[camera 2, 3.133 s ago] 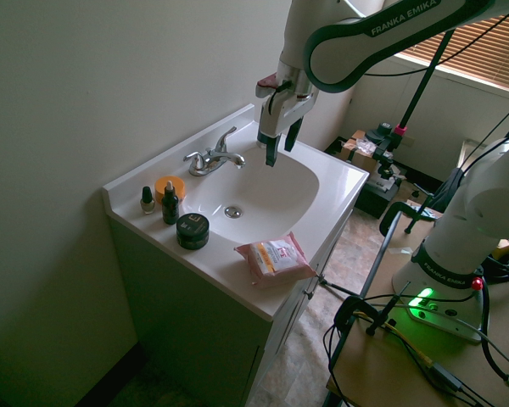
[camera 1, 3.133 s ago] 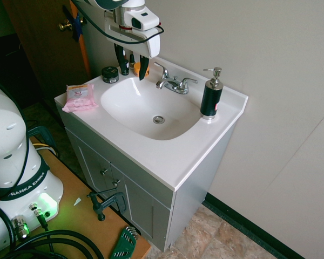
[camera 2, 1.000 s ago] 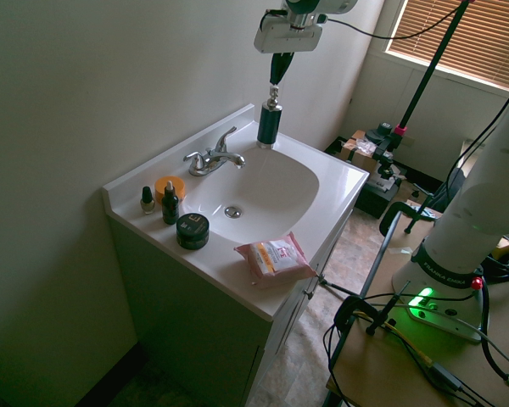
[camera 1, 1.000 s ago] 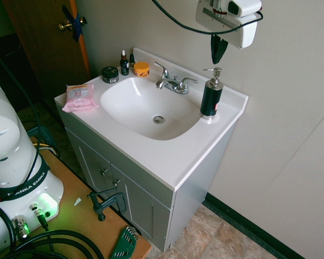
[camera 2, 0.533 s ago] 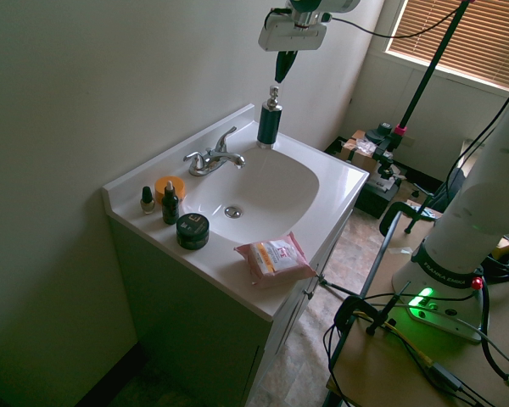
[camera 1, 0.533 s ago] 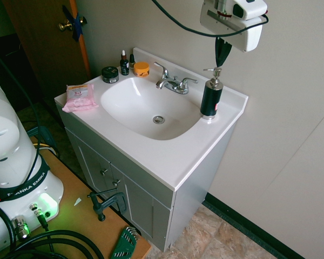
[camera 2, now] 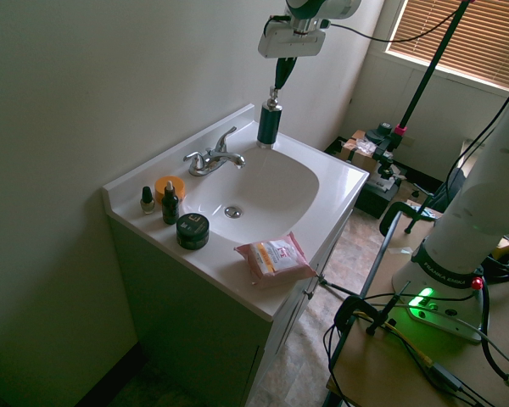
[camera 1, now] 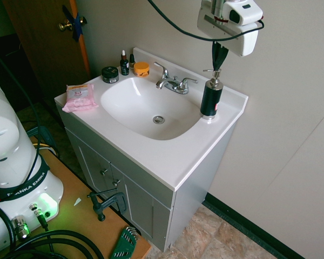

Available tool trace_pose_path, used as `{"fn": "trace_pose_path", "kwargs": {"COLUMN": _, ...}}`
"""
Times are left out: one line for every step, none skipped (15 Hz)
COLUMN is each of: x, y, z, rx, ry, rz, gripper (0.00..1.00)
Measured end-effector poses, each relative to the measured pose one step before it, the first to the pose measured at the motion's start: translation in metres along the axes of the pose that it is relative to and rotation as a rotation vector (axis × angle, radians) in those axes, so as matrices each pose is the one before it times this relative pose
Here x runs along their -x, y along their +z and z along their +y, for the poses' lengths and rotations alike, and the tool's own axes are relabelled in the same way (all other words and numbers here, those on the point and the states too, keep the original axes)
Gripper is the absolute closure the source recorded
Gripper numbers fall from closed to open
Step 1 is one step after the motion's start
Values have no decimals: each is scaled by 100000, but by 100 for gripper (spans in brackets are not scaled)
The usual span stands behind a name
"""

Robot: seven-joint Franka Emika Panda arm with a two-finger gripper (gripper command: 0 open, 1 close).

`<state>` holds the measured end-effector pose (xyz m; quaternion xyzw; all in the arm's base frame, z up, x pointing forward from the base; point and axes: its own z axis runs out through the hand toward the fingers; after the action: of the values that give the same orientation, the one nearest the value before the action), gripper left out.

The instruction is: Sanitize yourself

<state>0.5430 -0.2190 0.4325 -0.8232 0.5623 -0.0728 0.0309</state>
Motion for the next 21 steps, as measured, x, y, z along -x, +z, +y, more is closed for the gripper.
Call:
{"fn": "trace_pose_path", "kwargs": {"x": -60, "y": 592, "z": -50, "rx": 349, "ry": 41, "rz": -27, "gripper": 100}}
{"fn": "trace_pose_path", "kwargs": {"x": -87, "y": 296, "z": -89, "rx": -96, "ry": 6, "rz": 315, "gripper": 100}}
{"fn": "trace_pose_path", "kwargs": {"x": -10, "y": 84, "z": 7, "rx": 84, "ry": 21, "rz": -31, "gripper": 100}}
{"fn": "trace_pose_path", "kwargs": {"x": -13, "y": -9, "z": -9, "rx": -124, "ry": 17, "rz": 107, "gripper": 100}}
{"fn": "trace_pose_path", "kwargs": {"x": -41, "y": -72, "z": -51, "rx": -351, "ry": 71, "rz": 222, "gripper": 100}}
{"fn": "trace_pose_path", "kwargs": {"x": -25, "y": -41, "z": -41, "rx": -400, "ry": 223, "rz": 18, "gripper": 100}}
{"fn": "trace_pose_path", "kwargs": {"x": -33, "y": -154, "z": -61, "rx": -518, "ry": 281, "rz": -27, "gripper": 100}}
{"fn": "trace_pose_path", "kwargs": {"x": -89, "y": -457, "z": -196, "rx": -1007, "ry": 199, "rz": 333, "gripper": 100}}
{"fn": "trace_pose_path", "kwargs": {"x": 32, "y": -850, "z": -257, "rx": -1274, "ry": -167, "rz": 512, "gripper": 100}}
{"fn": "trace_pose_path", "kwargs": {"x": 272, "y": -962, "z": -290, "rx": -1107, "ry": -536, "rz": 168, "gripper": 100}}
{"fn": "trace_pose_path", "kwargs": {"x": 465, "y": -1071, "z": -425, "rx": -1475, "ry": -816, "rz": 197, "gripper": 100}}
{"fn": "trace_pose_path", "kwargs": {"x": 657, "y": -1250, "z": -499, "rx": -1640, "ry": -1165, "rz": 104, "gripper": 100}}
{"fn": "trace_pose_path", "kwargs": {"x": 765, "y": -1229, "z": -511, "rx": -1470, "ry": -1502, "rz": 136, "gripper": 100}}
{"fn": "trace_pose_path", "kwargs": {"x": 933, "y": -1278, "z": -515, "rx": -1073, "ry": -1748, "rz": -241, "gripper": 0}}
{"fn": "trace_pose_path", "kwargs": {"x": 1029, "y": -1240, "z": -464, "rx": -780, "ry": -1867, "rz": -568, "gripper": 0}}
{"fn": "trace_pose_path", "kwargs": {"x": 1175, "y": -1066, "z": -399, "rx": -403, "ry": -1966, "rz": -874, "gripper": 0}}
{"fn": "trace_pose_path", "kwargs": {"x": 1233, "y": -666, "z": -250, "rx": -388, "ry": -1876, "rz": -672, "gripper": 0}}
{"fn": "trace_pose_path", "kwargs": {"x": 1172, "y": -196, "z": -91, "rx": -3, "ry": -2027, "rz": -345, "gripper": 0}}
{"fn": "trace_pose_path", "kwargs": {"x": 1179, "y": 128, "z": 66, "rx": 722, "ry": -2185, "rz": -466, "gripper": 0}}
{"fn": "trace_pose_path", "kwargs": {"x": 989, "y": 428, "z": 94, "rx": 963, "ry": -1874, "rz": -817, "gripper": 0}}
{"fn": "trace_pose_path", "kwargs": {"x": 836, "y": 522, "z": 196, "rx": 932, "ry": -1442, "rz": -1026, "gripper": 0}}
